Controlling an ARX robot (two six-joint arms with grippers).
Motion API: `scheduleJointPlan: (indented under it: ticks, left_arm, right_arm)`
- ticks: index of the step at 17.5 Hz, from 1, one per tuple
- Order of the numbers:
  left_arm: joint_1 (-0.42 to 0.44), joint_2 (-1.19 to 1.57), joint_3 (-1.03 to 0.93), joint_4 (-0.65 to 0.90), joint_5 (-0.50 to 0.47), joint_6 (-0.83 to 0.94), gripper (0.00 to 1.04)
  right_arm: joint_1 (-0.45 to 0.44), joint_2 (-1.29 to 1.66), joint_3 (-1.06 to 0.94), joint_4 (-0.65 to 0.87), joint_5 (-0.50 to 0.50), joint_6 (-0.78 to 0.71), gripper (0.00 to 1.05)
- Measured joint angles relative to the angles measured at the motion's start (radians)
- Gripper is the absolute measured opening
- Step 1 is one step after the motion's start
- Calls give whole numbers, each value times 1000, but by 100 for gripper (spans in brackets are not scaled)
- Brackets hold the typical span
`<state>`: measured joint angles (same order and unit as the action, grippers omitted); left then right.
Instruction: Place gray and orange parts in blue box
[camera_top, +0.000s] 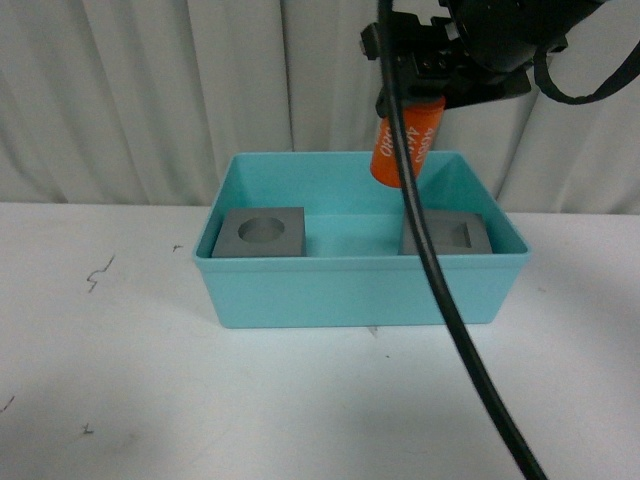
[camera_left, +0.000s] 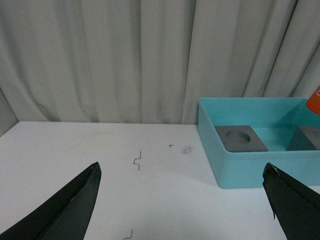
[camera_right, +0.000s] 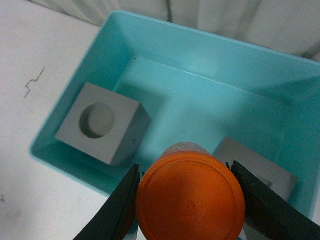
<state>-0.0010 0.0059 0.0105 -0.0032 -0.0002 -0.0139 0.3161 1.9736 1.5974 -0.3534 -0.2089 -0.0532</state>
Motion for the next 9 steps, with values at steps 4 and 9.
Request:
scheduleJointPlan:
  ticks: [4, 9]
  left_arm:
    - [0, 0, 0, 0, 0, 0, 98]
    - [0, 0, 0, 0, 0, 0, 98]
  right_arm:
    - [-29, 80, 22, 9, -21, 0, 48]
    - [-8, 156, 125, 14, -43, 0, 48]
